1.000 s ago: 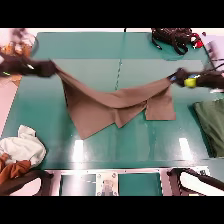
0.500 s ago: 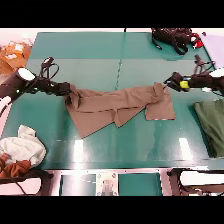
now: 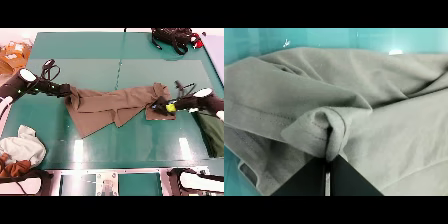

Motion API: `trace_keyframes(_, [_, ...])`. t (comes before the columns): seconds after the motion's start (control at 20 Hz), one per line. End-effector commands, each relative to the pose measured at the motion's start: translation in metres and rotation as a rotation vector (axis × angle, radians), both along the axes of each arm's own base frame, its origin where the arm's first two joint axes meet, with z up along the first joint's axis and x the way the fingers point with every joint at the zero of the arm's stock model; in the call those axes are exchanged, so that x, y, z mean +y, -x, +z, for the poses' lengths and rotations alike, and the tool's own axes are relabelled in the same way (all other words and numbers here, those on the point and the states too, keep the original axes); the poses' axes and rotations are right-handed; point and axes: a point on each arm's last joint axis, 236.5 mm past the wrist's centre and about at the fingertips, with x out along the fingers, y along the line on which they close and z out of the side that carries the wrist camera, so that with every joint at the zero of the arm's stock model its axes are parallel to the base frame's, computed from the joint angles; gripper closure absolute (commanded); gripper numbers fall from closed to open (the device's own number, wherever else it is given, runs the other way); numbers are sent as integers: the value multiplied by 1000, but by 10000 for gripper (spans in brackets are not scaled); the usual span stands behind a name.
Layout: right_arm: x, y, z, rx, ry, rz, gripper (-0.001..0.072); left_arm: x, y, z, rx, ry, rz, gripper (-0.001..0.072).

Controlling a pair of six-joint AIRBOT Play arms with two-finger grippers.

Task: Fold the shirts.

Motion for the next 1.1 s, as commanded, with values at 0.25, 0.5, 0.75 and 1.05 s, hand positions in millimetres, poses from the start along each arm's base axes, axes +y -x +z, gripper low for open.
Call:
trace_keyframes(0.25, [103, 13, -31, -3, -27, 124, 393, -2, 7, -2, 26, 6, -16, 685])
trace_keyframes(0.5, [114, 0, -3, -55, -64, 199, 676, -3, 9, -2, 36, 8, -24, 685])
trace_keyframes(0.75, [89, -47, 54, -181, -74, 214, 686, 6, 2, 17, 3, -59, -69, 686])
trace_keyframes(1.05, [2, -116, 284, -696, 7, 84, 687, 6, -26, 253, -510, -101, -83, 687])
